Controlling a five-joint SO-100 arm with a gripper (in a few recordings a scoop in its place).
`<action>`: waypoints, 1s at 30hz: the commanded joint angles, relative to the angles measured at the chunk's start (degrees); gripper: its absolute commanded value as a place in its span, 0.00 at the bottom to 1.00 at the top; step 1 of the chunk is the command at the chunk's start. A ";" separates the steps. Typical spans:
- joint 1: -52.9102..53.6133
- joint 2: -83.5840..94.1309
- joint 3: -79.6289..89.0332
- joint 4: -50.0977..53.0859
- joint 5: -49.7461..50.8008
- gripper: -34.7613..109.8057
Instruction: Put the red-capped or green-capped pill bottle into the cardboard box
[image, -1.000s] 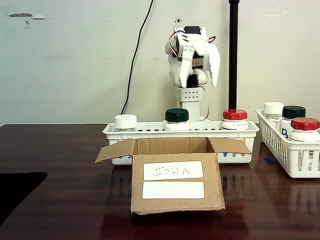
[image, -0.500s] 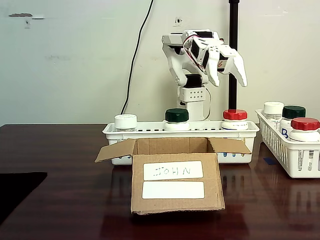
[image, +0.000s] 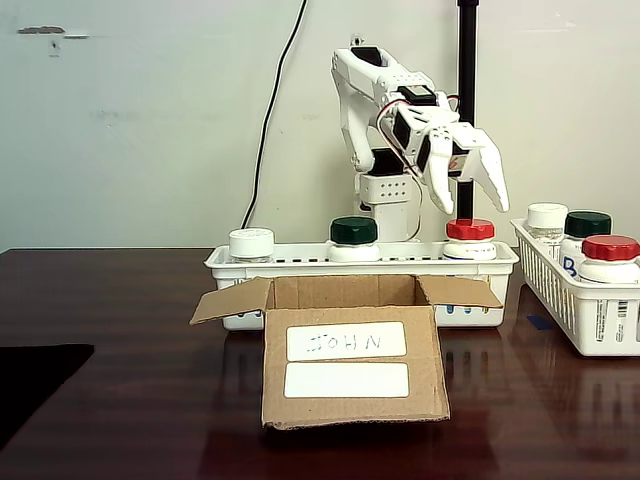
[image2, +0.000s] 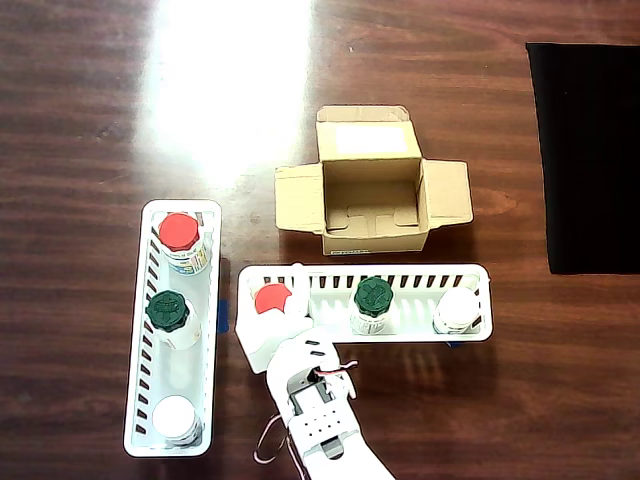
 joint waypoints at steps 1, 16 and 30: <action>-0.18 -0.09 2.37 -5.10 1.67 0.66; 0.62 -5.80 6.15 -13.62 3.52 0.66; 3.87 -3.16 8.17 -13.71 6.06 0.55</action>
